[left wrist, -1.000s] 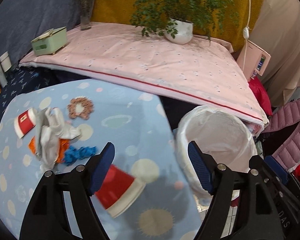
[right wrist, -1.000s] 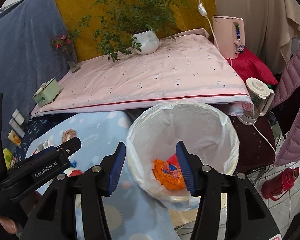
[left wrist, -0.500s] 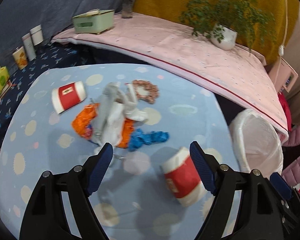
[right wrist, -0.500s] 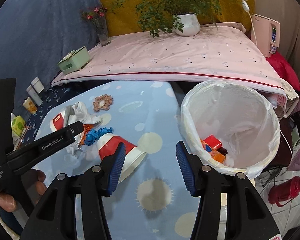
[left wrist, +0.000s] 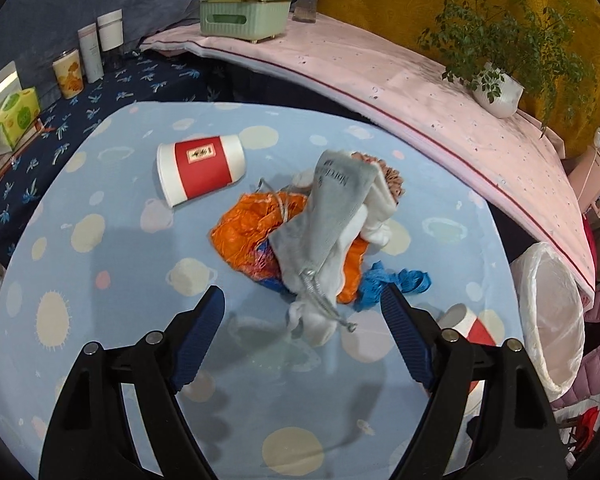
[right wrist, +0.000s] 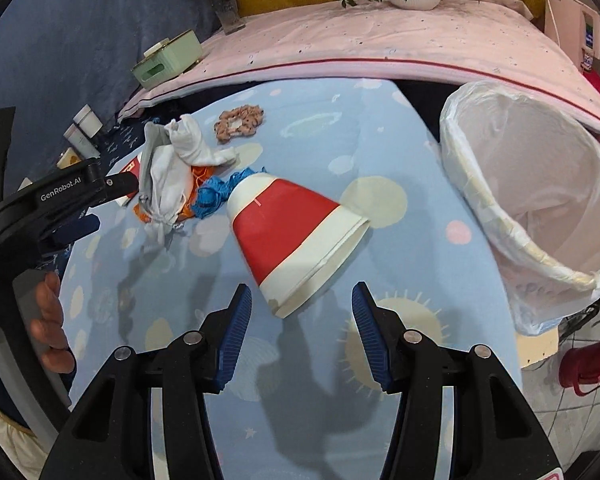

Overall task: Collect trash
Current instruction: 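Grasp the red-and-white paper cup by its rim with the right gripper, then grasp the grey sock with the left gripper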

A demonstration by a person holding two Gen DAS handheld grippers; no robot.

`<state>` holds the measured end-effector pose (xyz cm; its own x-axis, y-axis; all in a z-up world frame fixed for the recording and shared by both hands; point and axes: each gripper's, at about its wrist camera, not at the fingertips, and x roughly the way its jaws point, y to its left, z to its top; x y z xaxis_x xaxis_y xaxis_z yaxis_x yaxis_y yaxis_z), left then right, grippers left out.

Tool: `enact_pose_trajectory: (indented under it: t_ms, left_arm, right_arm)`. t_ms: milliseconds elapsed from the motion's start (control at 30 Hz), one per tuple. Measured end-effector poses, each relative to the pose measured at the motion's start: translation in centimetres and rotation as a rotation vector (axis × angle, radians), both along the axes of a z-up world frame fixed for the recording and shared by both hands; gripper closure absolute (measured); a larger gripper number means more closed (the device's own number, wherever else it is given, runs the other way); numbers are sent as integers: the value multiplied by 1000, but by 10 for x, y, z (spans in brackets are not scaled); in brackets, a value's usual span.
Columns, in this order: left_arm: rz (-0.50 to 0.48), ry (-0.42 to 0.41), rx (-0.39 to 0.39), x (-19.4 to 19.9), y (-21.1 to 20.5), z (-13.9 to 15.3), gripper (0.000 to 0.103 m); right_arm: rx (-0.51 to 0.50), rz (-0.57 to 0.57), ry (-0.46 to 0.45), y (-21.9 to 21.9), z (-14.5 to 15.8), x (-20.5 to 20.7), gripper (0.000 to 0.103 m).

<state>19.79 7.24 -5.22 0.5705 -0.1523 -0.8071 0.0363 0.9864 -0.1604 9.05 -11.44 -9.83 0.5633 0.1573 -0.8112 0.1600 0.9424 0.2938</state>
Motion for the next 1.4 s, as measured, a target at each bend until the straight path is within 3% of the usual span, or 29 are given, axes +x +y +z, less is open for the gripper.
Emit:
enact_pose_trajectory:
  t_ms: [167,267,433,533,633,800,833,1100,1400]
  left_arm:
    - [2,22,-8,4,10,-12,27]
    - [0,23,-14,10,13,-14,27]
    - [-31,6,-30,28,6,-11,27]
    - [-45,0,-37,40,-2,-8,29]
    - [-58,7,-47,53,-8,-9,43]
    - [-74,42,-103,63,-8,-9,89]
    - [-74,41,-108,62,-8,-7,93]
    - [-53,-11,-141,45,4,22,97]
    - [-99,-47,-169,13,3,51,96]
  right_arm:
    - [24,38,7,17,-12,13,52]
    - [22,47,3,23,-16,25,58]
    - [26,54,-7,25,-14,44,83]
    - [18,59,-25,26,-8,51,92]
    - [2,65,-45,27,0,58,98]
    - [-14,65,-83,25,16,63,98]
    - [-13,63,-90,25,19,63,98]
    - [-7,56,-161,19,50,56,98]
    - [-12,64,-220,18,76,38,98]
